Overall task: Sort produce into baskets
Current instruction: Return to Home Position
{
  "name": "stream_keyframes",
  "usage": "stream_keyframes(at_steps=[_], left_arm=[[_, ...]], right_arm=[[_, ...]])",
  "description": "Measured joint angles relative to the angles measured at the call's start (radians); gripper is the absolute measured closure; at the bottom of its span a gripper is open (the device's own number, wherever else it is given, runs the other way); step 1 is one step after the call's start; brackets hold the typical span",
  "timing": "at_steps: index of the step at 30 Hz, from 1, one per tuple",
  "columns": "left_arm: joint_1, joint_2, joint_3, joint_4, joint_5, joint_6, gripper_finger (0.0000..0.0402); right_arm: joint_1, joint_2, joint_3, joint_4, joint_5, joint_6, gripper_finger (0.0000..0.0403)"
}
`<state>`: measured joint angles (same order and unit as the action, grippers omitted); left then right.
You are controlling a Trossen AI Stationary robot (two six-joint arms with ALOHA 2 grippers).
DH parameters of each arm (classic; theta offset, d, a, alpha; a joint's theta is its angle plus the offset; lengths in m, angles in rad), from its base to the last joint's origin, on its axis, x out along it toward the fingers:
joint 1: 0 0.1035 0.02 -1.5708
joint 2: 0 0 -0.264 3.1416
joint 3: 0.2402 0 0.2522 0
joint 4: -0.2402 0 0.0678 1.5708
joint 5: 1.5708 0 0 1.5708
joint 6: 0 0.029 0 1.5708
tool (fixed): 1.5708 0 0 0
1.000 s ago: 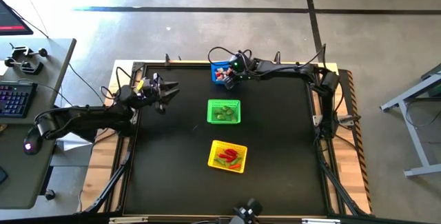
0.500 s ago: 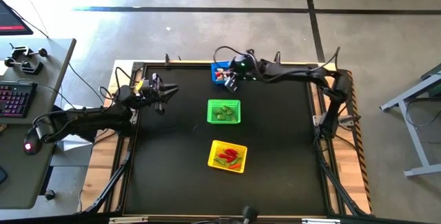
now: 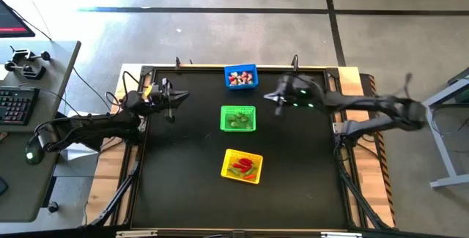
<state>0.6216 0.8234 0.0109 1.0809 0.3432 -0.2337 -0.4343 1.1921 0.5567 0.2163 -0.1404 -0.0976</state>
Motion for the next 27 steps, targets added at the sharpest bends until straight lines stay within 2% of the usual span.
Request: stream_keyframes(at_steps=[5,10,14,17,20,23,27], left_arm=[[0.0,0.0,0.0,-0.026,-0.015,0.015,0.0401],[0.0,-0.019,0.0,-0.037,-0.012,0.016,0.0401],[0.0,-0.076,0.0,-0.074,0.025,0.024,0.0401],[0.001,-0.141,0.001,-0.175,0.029,0.034,0.0401],[0.004,-0.215,0.001,-0.305,-0.004,0.048,0.0401],[0.004,-0.297,0.001,-0.411,-0.051,0.054,0.0401],[0.003,-0.425,0.001,-0.546,-0.114,0.055,0.0401]], right_arm=[[-0.02,-0.243,-0.171,0.001,-0.092,-0.01,0.0402],[-0.022,-0.451,-0.316,0.022,-0.116,-0.009,0.0403],[-0.025,-0.613,-0.426,0.077,-0.162,0.026,0.0403],[-0.026,-0.728,-0.495,0.1,-0.175,0.069,0.0403],[-0.026,-0.837,-0.548,0.092,-0.129,0.095,0.0403],[-0.017,-0.928,-0.547,-0.009,0.004,0.092,0.0403],[0.014,-1.031,-0.547,-0.079,0.113,0.073,0.0403]])
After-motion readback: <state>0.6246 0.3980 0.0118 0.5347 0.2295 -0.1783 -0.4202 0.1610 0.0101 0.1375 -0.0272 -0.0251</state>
